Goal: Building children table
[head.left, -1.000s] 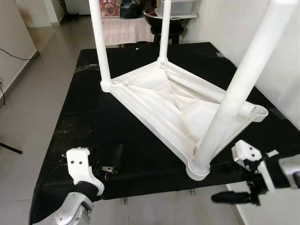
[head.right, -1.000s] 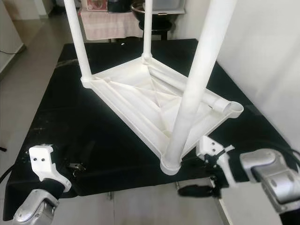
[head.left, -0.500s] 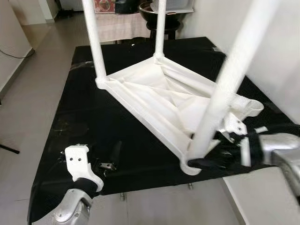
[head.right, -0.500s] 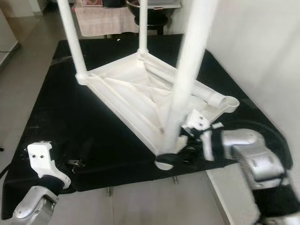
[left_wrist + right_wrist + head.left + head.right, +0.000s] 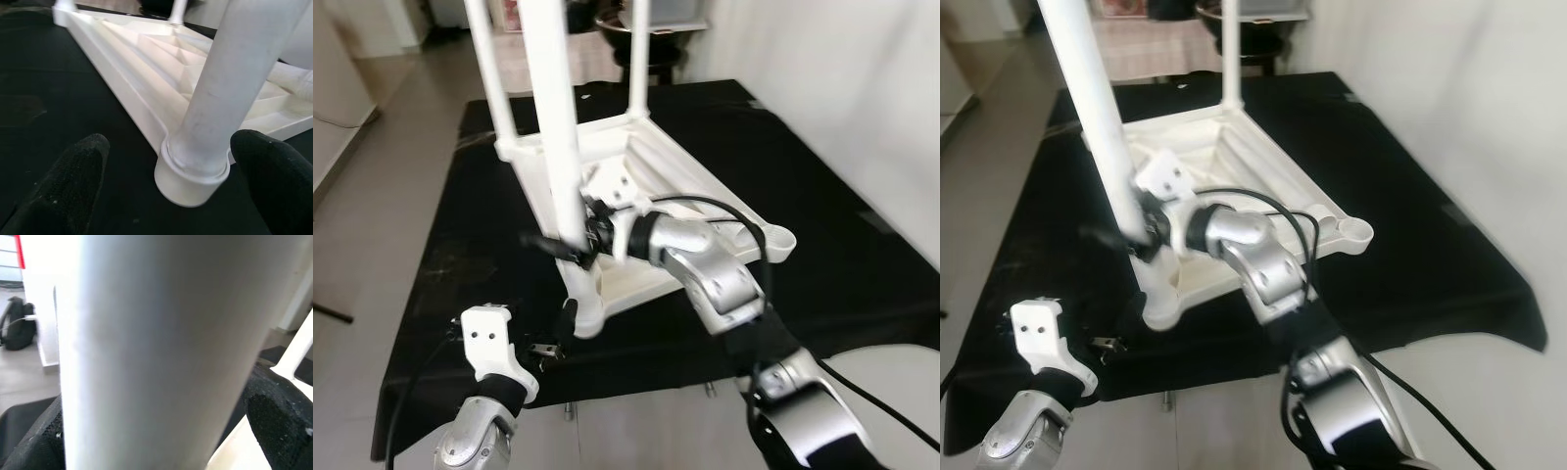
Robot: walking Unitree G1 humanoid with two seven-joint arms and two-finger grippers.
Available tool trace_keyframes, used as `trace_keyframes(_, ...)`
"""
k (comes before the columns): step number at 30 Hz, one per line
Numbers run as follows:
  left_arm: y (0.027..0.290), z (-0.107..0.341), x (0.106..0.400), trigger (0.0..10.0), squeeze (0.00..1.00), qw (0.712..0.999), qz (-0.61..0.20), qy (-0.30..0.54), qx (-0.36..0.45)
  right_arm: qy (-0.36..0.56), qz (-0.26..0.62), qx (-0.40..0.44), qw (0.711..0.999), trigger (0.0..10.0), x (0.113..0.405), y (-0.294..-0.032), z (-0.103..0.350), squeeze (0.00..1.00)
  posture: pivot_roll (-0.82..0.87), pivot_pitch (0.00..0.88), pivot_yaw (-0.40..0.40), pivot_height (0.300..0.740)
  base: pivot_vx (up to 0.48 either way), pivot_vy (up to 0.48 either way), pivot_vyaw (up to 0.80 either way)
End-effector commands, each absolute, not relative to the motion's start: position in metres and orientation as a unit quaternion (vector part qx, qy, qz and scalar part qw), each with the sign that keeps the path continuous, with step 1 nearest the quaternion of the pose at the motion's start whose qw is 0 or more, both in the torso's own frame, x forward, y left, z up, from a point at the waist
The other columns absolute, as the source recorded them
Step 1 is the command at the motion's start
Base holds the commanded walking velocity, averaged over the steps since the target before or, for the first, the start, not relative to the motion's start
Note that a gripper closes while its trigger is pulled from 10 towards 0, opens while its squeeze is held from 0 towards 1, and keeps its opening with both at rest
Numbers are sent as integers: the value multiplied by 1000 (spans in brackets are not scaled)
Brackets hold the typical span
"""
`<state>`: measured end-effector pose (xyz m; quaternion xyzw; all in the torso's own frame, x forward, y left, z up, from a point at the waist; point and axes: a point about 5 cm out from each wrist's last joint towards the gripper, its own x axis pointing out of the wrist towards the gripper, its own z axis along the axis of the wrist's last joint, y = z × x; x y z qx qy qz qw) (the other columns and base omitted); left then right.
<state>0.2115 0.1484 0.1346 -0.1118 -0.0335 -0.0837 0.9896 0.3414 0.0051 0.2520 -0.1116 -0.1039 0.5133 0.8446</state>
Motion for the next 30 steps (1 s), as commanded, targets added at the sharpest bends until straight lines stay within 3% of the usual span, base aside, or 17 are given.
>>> trace_keyframes(1, 145, 134, 209, 10000, 0, 991, -82, -34, -101, -117, 489, -120, 856, 10000, 345, 24, 258, 0, 86, 88, -78, 740, 0, 0, 0)
trace_keyframes(4, 145, 134, 209, 10000, 0, 991, -80, -34, -98, -128, 486, -117, 856, 10000, 344, 37, 264, 0, 95, 90, -84, 740, 0, 0, 0)
trace_keyframes(7, 144, 134, 207, 10000, 0, 992, -75, -35, -95, -141, 523, -64, 838, 10000, 330, 62, 274, 0, 101, 91, -87, 740, 0, 0, 0)
trace_keyframes(10, 144, 134, 207, 10000, 0, 992, -74, -35, -95, -122, 592, 32, 796, 10000, 314, 66, 276, 0, 94, 95, -81, 740, 0, 0, 0)
trace_keyframes(12, 145, 134, 207, 10000, 0, 992, -74, -35, -95, -114, 609, 64, 782, 10000, 310, 63, 276, 0, 94, 95, -81, 740, 0, 0, 0)
trace_keyframes(16, 144, 134, 209, 10000, 0, 991, -80, -34, -99, -109, 590, 30, 799, 10000, 325, 28, 260, 0, 72, 92, -66, 740, 0, 0, 0)
trace_keyframes(24, 144, 133, 210, 10000, 0, 991, -82, -33, -104, -67, 651, -140, 743, 10000, 333, -55, 233, 0, 60, 88, -60, 740, 0, 0, 0)
trace_keyframes(27, 144, 133, 210, 10000, 0, 991, -82, -33, -105, -23, 643, -194, 741, 10000, 340, -79, 227, 0, 57, 85, -59, 740, 0, 0, 0)
trace_keyframes(30, 145, 133, 210, 10000, 0, 990, -83, -32, -105, 31, 585, -269, 765, 10000, 359, -96, 218, 0, 60, 80, -58, 740, 0, 0, 0)
